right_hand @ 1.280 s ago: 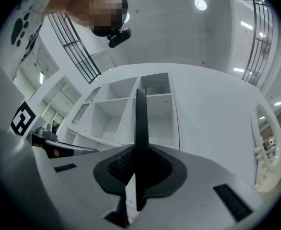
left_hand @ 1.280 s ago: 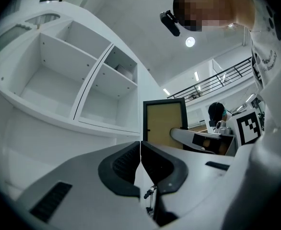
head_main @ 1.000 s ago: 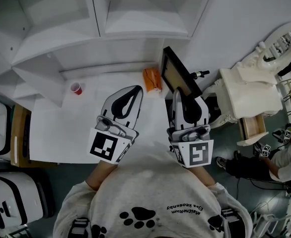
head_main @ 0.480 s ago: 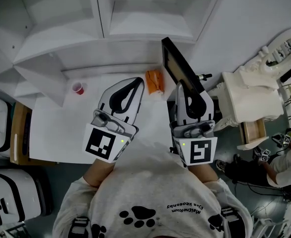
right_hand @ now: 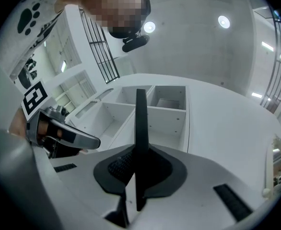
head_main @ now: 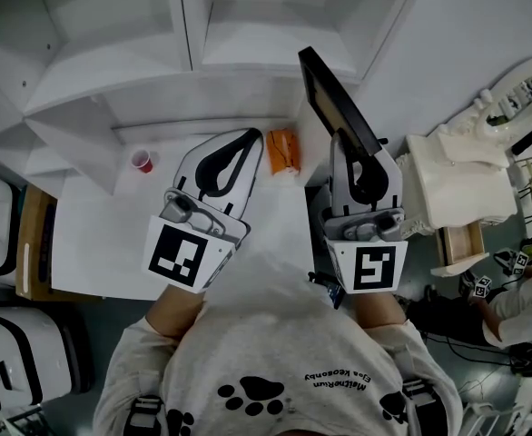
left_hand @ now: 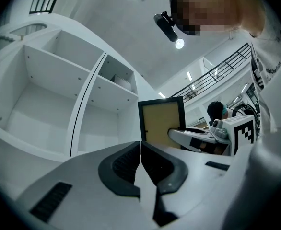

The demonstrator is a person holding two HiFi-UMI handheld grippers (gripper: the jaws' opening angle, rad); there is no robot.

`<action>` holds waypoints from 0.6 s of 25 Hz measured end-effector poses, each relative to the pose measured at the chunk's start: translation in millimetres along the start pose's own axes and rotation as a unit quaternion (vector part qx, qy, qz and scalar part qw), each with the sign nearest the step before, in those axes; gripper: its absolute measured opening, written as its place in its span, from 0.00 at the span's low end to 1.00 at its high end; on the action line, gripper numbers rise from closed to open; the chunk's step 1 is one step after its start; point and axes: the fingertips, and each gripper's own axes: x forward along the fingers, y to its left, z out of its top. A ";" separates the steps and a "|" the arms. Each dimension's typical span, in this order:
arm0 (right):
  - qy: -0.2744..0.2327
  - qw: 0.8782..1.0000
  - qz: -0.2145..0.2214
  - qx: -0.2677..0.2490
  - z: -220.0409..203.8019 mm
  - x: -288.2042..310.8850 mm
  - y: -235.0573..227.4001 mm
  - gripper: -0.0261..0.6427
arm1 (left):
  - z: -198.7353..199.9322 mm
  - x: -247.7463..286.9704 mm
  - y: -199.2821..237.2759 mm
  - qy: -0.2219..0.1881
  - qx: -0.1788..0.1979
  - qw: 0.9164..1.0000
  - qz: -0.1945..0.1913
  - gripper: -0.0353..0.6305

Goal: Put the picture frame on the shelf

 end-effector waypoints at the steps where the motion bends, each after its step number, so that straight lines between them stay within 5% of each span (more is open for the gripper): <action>1: -0.002 1.000 0.001 -0.007 1.1 2.8 -0.6 0.13 | 1.4 1.3 1.8 0.000 0.003 1.000 0.000 0.09; 15: -0.009 0.998 0.013 -0.068 2.1 36.3 -14.5 0.13 | 12.5 14.8 26.6 -0.009 0.010 1.000 0.010 0.09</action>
